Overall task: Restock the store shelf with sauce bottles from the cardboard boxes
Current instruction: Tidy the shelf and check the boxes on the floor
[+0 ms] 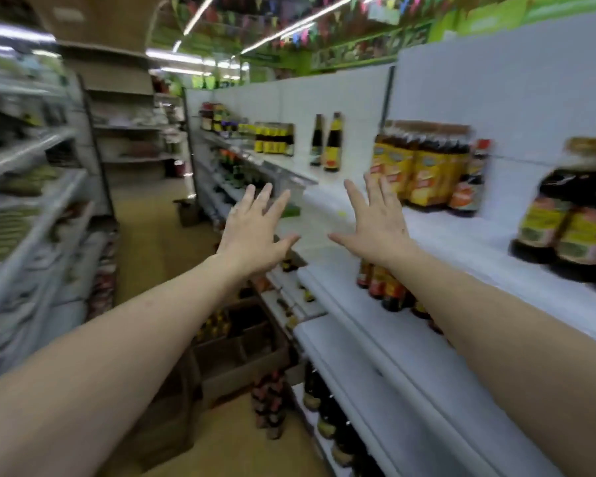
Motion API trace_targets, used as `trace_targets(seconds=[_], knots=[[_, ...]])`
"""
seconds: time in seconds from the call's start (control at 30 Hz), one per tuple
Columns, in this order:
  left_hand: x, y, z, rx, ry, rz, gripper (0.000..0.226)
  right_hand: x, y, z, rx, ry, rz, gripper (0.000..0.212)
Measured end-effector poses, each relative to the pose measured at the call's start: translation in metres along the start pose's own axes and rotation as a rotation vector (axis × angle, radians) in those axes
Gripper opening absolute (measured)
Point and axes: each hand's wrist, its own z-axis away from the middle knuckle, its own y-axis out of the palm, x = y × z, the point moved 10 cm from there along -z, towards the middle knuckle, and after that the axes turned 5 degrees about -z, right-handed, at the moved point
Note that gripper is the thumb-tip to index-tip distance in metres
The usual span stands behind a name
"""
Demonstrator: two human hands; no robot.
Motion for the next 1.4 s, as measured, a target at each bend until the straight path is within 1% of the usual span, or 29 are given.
trace_targets(seconds=[0.1, 0.2, 0.27, 0.37, 0.47, 0.6, 0.7, 0.83, 0.97, 1.13, 1.33, 1.4], knots=[[0.078, 0.031, 0.014, 0.047, -0.078, -0.041, 0.08, 0.059, 0.06, -0.034, 0.081, -0.072, -0.049, 0.101], [0.142, 0.071, 0.024, 0.08, -0.217, -0.039, 0.08, 0.106, 0.131, -0.056, 0.166, -0.101, -0.1, 0.103], [0.17, 0.106, 0.033, 0.127, -0.288, -0.023, 0.082, 0.128, 0.183, -0.063, 0.211, -0.12, -0.128, 0.105], [0.206, 0.173, 0.038, 0.229, -0.347, 0.006, 0.083, 0.153, 0.275, -0.075, 0.312, -0.14, -0.169, 0.107], [0.244, 0.234, 0.033, 0.296, -0.411, 0.044, 0.082, 0.165, 0.362, -0.093, 0.416, -0.141, -0.195, 0.107], [0.294, 0.302, 0.019, 0.41, -0.51, 0.064, 0.082, 0.166, 0.46, -0.121, 0.581, -0.102, -0.209, 0.104], [0.326, 0.349, 0.013, 0.491, -0.577, 0.077, 0.082, 0.169, 0.517, -0.136, 0.703, -0.085, -0.211, 0.104], [0.362, 0.39, 0.008, 0.557, -0.666, 0.118, 0.082, 0.176, 0.581, -0.151, 0.844, -0.069, -0.216, 0.105], [0.394, 0.429, 0.004, 0.664, -0.668, 0.152, 0.081, 0.183, 0.631, -0.152, 0.935, -0.036, -0.22, 0.101], [0.444, 0.477, -0.031, 0.717, -0.638, 0.195, 0.08, 0.186, 0.669, -0.164, 0.938, 0.062, -0.233, 0.092], [0.483, 0.532, -0.093, 0.801, -0.498, 0.262, 0.079, 0.18, 0.712, -0.205, 0.918, 0.271, -0.209, 0.093], [0.492, 0.553, -0.112, 0.829, -0.447, 0.277, 0.079, 0.18, 0.727, -0.223, 0.913, 0.303, -0.2, 0.092]])
